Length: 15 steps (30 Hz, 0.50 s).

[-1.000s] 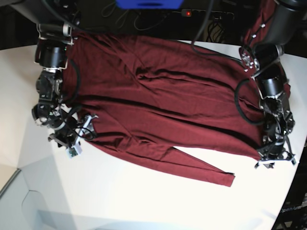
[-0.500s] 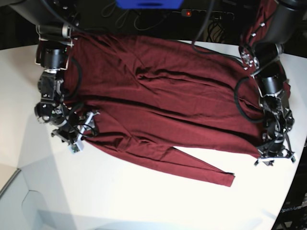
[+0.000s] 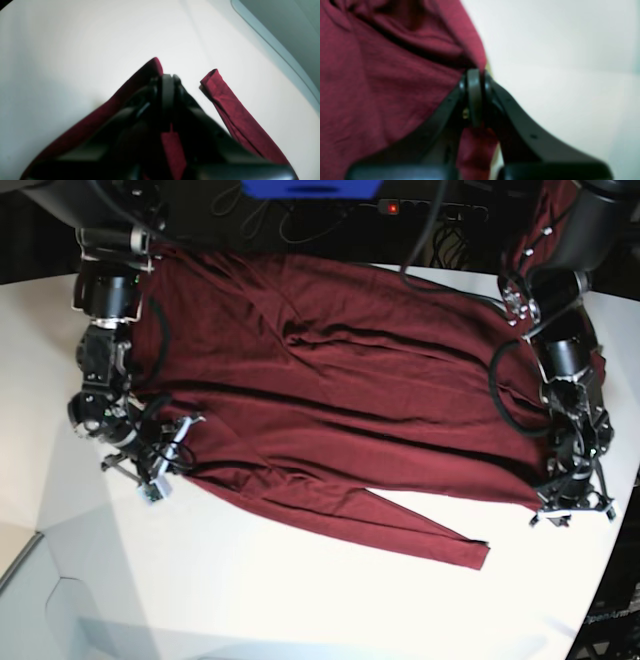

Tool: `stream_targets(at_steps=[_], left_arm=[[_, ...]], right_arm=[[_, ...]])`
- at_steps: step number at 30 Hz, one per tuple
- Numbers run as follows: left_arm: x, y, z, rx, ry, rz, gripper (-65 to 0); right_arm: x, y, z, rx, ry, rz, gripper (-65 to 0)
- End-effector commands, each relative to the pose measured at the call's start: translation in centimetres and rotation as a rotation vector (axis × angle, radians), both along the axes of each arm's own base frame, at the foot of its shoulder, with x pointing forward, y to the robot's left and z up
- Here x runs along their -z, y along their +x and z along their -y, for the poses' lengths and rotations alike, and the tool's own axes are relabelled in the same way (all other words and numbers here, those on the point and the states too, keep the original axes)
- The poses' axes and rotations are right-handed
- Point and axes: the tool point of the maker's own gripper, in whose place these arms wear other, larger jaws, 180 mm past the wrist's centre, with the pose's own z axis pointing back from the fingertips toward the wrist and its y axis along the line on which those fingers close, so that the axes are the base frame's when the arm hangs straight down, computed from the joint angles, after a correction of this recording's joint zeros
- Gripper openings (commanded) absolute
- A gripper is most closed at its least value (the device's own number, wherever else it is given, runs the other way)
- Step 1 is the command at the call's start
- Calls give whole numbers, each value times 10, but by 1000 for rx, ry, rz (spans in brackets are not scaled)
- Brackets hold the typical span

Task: Layout the t-shirt on the table in an organized manner, then fold the t-shirt properly
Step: 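Hold the grasped edges with both grippers and pull them apart, then lift the shirt side with both grippers and fold it toward the collar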

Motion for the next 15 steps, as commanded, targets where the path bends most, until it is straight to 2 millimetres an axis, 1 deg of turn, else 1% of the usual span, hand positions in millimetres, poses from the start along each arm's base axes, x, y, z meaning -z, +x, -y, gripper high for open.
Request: stream_targets(at_steps=[1,4,7,9,11,13,15], left_arm=[[-31,13,-11,-14,27,80,-649],[-32,13,-11,-13,26,82,-649],[-33,13,-11,-26,-16,105,-649],[-26,7,-11,-37,-53,109,-649],[-21,2,-13,-47,-82,112,-649],[-23,-2,-23,-64,-88,120,-649],[-18,-8,-26,-74,-105,118,-649]], right_arm=[[-35,18,2,3,13,111,-650],[-55,13,1,-9,-19,175,-650],[-70,8,-7,-14,-21,222,-650],[-74,3,-9,-18,-27,239,-650],[-75,-7,-13,-23,-30,246,-650],[-77,-15,-16,-27,-35,254,-650],[-77,-22,-17,-29,-41,256,-650]])
